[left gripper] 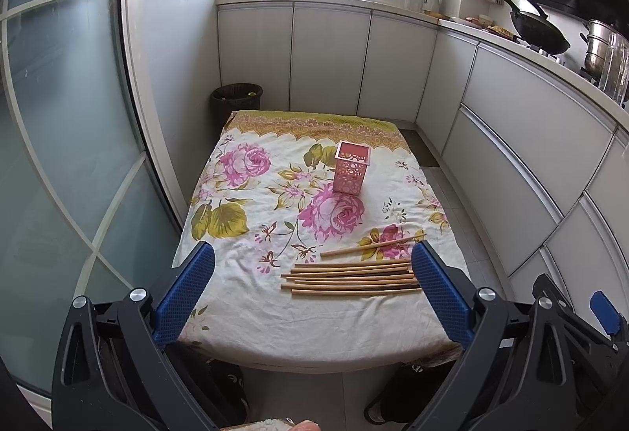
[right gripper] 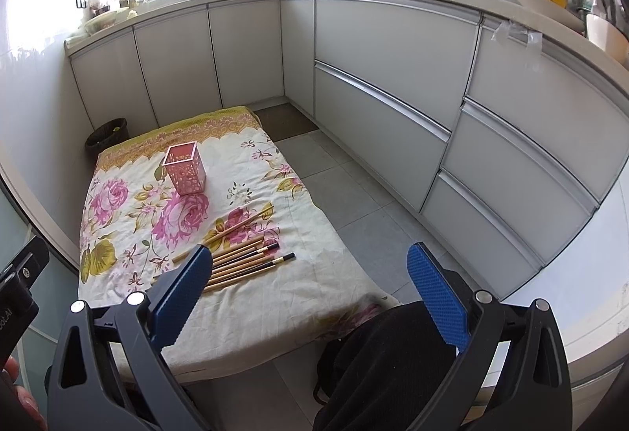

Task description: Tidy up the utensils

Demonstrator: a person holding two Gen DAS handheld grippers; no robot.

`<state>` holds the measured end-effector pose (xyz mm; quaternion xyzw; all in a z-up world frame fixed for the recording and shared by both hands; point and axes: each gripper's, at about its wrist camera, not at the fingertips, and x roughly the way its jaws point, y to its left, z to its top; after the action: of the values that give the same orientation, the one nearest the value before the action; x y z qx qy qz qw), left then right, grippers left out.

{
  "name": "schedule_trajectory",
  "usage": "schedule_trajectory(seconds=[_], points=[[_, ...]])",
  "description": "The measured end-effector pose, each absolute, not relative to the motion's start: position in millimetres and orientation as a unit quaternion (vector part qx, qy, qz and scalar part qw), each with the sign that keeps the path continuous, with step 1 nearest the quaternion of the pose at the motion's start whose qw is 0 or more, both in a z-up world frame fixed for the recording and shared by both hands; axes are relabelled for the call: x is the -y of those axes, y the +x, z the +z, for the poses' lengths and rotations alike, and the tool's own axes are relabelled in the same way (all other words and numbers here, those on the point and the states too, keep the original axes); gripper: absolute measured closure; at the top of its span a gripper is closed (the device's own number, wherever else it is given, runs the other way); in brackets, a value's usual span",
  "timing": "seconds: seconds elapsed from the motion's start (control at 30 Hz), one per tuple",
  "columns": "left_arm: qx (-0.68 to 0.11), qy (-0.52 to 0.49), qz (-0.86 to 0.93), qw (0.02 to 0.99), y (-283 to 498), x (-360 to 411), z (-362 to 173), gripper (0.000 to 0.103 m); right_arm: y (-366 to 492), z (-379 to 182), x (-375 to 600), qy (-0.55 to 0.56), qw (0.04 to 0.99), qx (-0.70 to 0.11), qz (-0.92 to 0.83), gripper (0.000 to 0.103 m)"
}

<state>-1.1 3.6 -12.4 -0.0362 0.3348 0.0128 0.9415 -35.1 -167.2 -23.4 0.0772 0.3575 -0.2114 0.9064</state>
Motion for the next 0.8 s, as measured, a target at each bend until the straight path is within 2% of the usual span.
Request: schedule_trajectory(seconds=[0.53, 0.73, 0.8], points=[[-0.354, -0.028, 0.01, 0.935, 17.8, -1.9, -21.3, 0.007, -23.3, -32.5, 175.5, 0.088, 0.902, -0.369, -0.207, 0.006], [-0.365, 0.034, -0.079, 0.927, 87.5, 29.8, -27.0, 0.007, -10.8, -51.2, 221.4, 0.22, 0.897, -0.347, -0.165, 0.006], [-0.395, 0.074, -0.13, 0.907, 126.3, 52.3, -42.8, 0.007, -2.7, -67.8, 241.5, 0.267, 0.884, -0.348, -0.163, 0.006]])
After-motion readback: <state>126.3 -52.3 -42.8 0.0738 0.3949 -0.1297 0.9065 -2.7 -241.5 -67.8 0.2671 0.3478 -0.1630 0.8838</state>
